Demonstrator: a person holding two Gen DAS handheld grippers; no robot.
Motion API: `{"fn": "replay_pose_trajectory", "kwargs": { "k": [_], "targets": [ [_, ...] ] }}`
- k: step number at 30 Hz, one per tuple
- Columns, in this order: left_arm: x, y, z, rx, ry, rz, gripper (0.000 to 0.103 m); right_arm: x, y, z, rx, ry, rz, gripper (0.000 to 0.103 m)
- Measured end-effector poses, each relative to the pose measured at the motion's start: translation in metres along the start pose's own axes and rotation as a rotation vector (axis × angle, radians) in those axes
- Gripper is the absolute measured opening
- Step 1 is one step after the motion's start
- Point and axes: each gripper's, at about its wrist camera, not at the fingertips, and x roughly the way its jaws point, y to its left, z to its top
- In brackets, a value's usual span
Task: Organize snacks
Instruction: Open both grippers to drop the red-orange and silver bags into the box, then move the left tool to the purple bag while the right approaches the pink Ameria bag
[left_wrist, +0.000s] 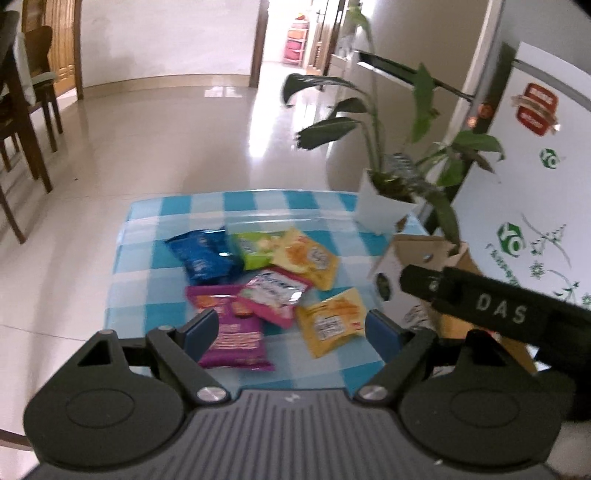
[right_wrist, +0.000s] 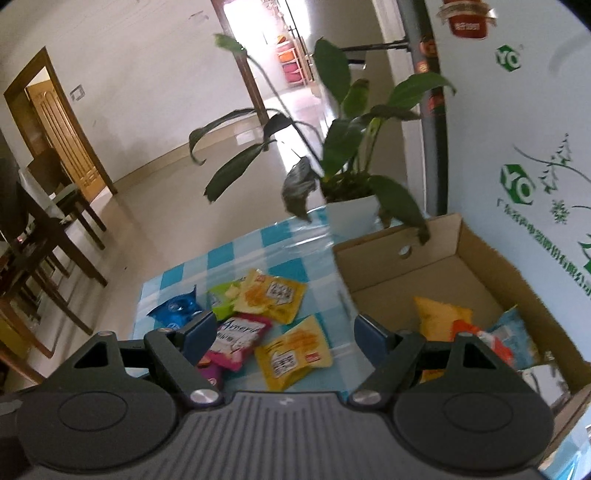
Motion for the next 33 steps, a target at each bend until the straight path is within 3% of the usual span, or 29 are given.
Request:
{"fn": "replay_pose_trajectory", "kwargs": {
  "k": [15, 23, 33],
  "targets": [
    [0.009, 0.080, -0.013, -0.098, 0.019, 0.124, 0.086, 0.025, 0.038, -0.011, -0.054, 0.086, 0.057, 0.085],
    [0.030, 0.109, -0.022, -0.152, 0.068, 0.177, 0.086, 0.052, 0.050, -0.009, -0.117, 0.146, 0.053, 0.085],
    [0.058, 0.111, -0.021, -0.079, 0.084, 0.228, 0.086, 0.087, 0.050, -0.003, -0.167, 0.228, 0.081, 0.085]
  ]
}}
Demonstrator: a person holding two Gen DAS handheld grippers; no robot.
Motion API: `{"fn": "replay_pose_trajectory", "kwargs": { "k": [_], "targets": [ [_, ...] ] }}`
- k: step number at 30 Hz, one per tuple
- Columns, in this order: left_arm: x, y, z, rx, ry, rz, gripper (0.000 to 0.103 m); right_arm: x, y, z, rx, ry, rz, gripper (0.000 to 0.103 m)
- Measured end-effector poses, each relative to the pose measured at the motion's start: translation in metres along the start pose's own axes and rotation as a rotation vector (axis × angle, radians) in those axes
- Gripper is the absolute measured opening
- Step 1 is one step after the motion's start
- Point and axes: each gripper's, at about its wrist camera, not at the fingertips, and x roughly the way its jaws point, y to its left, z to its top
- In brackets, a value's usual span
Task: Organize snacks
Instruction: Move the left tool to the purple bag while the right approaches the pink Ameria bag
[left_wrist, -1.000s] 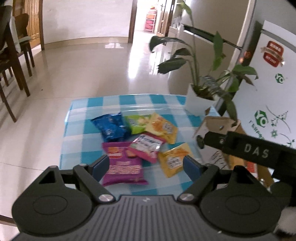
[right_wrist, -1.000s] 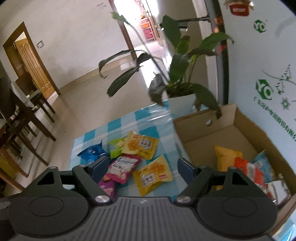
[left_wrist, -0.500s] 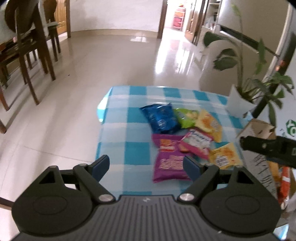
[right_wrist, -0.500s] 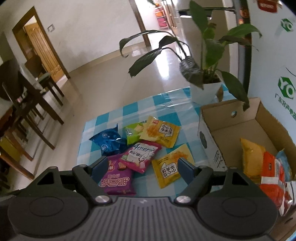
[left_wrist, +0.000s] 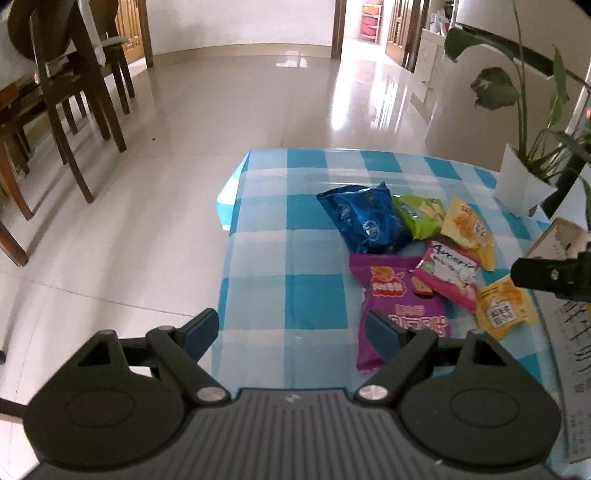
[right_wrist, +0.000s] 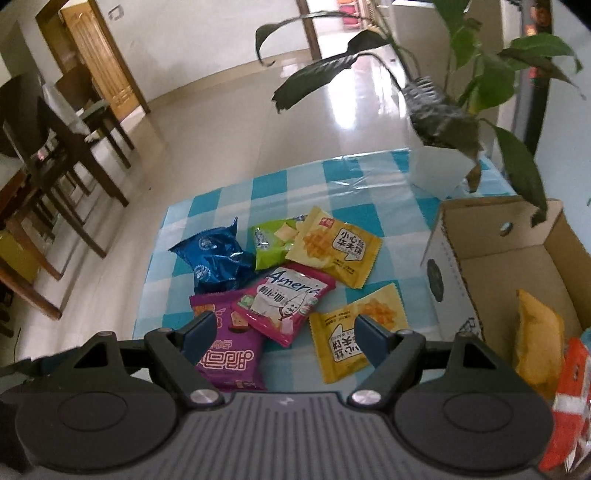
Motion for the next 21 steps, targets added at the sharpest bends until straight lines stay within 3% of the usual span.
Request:
{"fn": "replay_pose_trajectory", "kwargs": {
  "k": [6, 12, 21],
  "targets": [
    [0.016, -0.002, 0.001, -0.023, 0.048, -0.046, 0.086, 0.010, -0.017, 0.011, 0.008, 0.017, -0.010, 0.085],
    [0.021, -0.004, 0.002, -0.022, 0.059, -0.068, 0.086, 0.007, -0.042, 0.016, 0.097, 0.031, 0.033, 0.085],
    [0.031, -0.010, 0.005, -0.039, 0.057, -0.082, 0.086, 0.014, -0.047, 0.019, 0.143, 0.026, 0.041, 0.085]
  ]
}}
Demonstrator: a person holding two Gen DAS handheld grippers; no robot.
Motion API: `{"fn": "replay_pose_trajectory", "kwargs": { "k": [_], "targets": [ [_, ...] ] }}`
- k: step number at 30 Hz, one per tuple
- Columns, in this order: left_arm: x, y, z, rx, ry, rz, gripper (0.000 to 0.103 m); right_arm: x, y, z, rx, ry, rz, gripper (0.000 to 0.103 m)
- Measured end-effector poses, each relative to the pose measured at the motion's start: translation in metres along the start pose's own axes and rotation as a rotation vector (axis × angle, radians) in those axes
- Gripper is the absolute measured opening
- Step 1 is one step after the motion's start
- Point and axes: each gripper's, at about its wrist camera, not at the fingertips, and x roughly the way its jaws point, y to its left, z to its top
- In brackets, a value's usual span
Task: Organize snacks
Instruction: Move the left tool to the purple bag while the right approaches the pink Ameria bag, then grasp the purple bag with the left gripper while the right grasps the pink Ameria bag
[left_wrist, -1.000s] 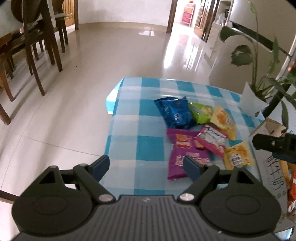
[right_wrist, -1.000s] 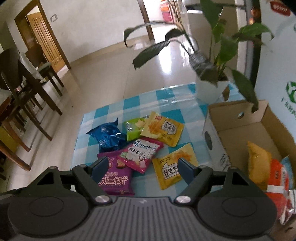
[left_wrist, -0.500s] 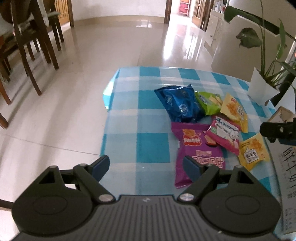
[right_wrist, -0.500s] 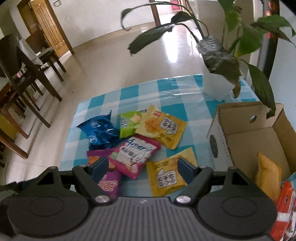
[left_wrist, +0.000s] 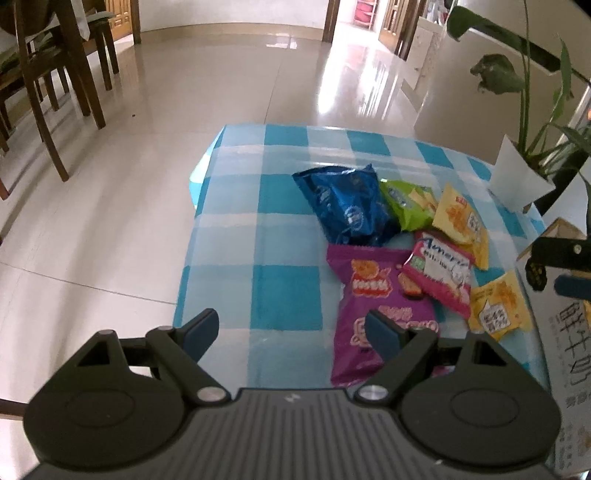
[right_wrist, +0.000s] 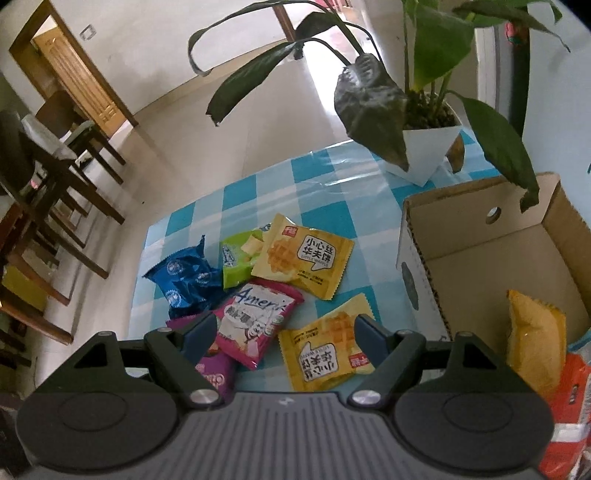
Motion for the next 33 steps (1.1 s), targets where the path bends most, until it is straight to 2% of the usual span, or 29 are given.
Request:
{"fn": "replay_pose_trajectory", "kwargs": {
  "k": [3, 7, 16, 22, 29, 33],
  "targets": [
    [0.002, -0.014, -0.001, 0.043, -0.012, -0.022, 0.086, 0.007, 0.002, 0.002, 0.014, 0.006, 0.003, 0.085],
    [0.014, -0.037, -0.003, 0.096, 0.015, -0.079, 0.086, 0.015, 0.004, 0.005, 0.044, 0.024, 0.008, 0.085],
    [0.041, -0.070, -0.003, 0.160, 0.027, -0.042, 0.086, 0.038, 0.006, 0.007, 0.058, 0.063, -0.011, 0.085],
    [0.048, -0.064, -0.009, 0.177, 0.045, -0.057, 0.074, 0.055, 0.009, 0.010, 0.069, 0.089, -0.018, 0.085],
    [0.038, -0.040, -0.006, 0.155, 0.065, -0.047, 0.074, 0.075, 0.021, 0.010, 0.085, 0.109, 0.001, 0.085],
    [0.029, -0.022, -0.004, 0.142, 0.054, -0.032, 0.074, 0.088, 0.029, 0.009, 0.084, 0.119, -0.020, 0.085]
  ]
}}
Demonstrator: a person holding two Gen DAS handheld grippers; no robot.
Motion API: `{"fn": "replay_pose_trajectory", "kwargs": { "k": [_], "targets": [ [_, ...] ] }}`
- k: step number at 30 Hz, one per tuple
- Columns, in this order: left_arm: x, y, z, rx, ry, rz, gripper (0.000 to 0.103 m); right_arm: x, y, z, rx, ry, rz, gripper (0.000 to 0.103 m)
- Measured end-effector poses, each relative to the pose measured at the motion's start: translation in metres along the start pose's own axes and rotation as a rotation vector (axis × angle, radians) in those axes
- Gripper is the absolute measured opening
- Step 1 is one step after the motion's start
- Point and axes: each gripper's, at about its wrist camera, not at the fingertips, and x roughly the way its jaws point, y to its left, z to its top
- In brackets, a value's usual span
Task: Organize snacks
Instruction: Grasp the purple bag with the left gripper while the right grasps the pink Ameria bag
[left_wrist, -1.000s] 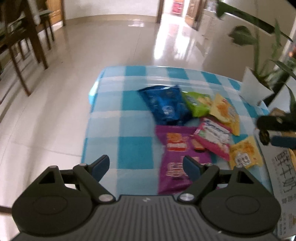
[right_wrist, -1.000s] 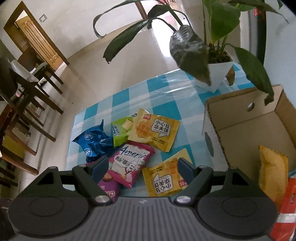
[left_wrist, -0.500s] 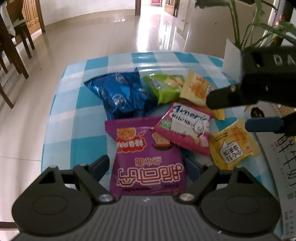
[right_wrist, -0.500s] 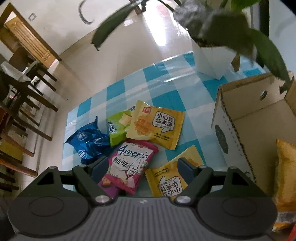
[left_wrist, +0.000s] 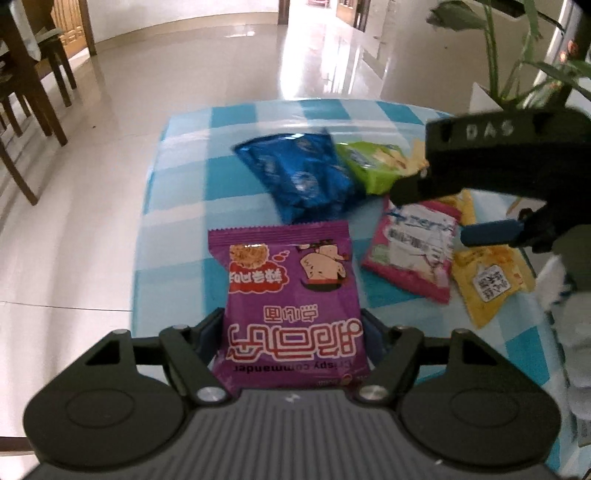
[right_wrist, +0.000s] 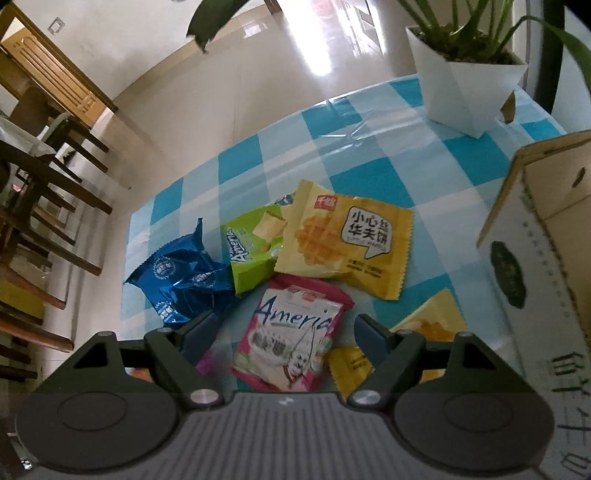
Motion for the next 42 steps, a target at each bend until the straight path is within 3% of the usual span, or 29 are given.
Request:
{"fn": "replay_pose_trajectory", "kwargs": {
  "k": [4, 9, 15, 22, 28, 42],
  "targets": [
    [-0.003, 0.015, 0.001, -0.024, 0.000, 0.016, 0.074, 0.013, 0.010, -0.004, -0.012, 0.004, -0.024, 0.088],
    [-0.007, 0.027, 0.005, -0.065, -0.016, 0.028, 0.074, 0.020, 0.034, -0.013, -0.122, -0.033, -0.110, 0.089],
    [-0.011, 0.033, 0.008, -0.096, -0.029, 0.038, 0.074, 0.027, 0.060, -0.030, -0.343, -0.071, -0.241, 0.071],
    [-0.021, 0.037, 0.008, -0.119, -0.053, 0.041, 0.074, 0.021, 0.061, -0.036, -0.376, -0.071, -0.212, 0.060],
    [-0.035, 0.043, 0.011, -0.141, -0.090, 0.050, 0.074, 0.010, 0.055, -0.034, -0.334, -0.065, -0.164, 0.059],
    [-0.053, 0.046, 0.010, -0.181, -0.129, 0.040, 0.074, -0.049, 0.059, -0.034, -0.312, -0.178, -0.088, 0.059]
  ]
}}
